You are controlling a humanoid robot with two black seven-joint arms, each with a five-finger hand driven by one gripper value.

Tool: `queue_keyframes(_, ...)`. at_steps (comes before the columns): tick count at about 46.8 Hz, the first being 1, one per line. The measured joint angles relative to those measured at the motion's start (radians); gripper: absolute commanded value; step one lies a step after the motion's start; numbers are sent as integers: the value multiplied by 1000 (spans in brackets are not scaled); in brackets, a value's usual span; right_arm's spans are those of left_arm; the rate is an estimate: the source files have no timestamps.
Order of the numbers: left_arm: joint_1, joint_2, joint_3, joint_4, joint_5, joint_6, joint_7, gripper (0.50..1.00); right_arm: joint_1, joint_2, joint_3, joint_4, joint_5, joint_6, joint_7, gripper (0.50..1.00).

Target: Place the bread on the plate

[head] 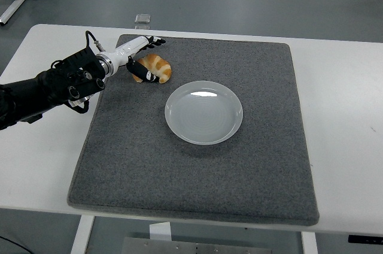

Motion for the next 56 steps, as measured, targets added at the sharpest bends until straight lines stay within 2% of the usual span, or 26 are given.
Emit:
queue_keyframes(8,2,-10,-36,-2,0,-19,0,926,1,0,0,0,0,0,0,952)
queue_keyframes(11,4,-10,-54,-6,0,-43,0,906,1,0,0,0,0,0,0,952)
queue_keyframes(16,6,-8,-76,-6,-2,-80,1,902,1,0,0,0,0,0,0,952)
queue_keyframes(25,20,-7,-81,-2,-2,-86,1,889,2,0,-2,0,-1,-1,0,952)
queue_keyframes(33,20,-7,-82,-3,-4,-86,1,750,1,0,-2,-1,-1,-1,0,952)
queue_keyframes(35,20,-7,-81,-3,-4,-86,1,694,1,0,-2,-1,-1,-2,0,952)
queue_keyframes(40,18,-7,-80,-4,-1,-86,1,594,1,0,-2,-1,-2,-2,0,952)
queue_keyframes(43,14,-7,-79,-5,0,-86,1,506,1,0,-2,-1,-2,-2,0,952)
queue_keyframes(56,-1,5,-85,2,-2,-86,1,500,1,0,-1,-1,0,-1,0,954)
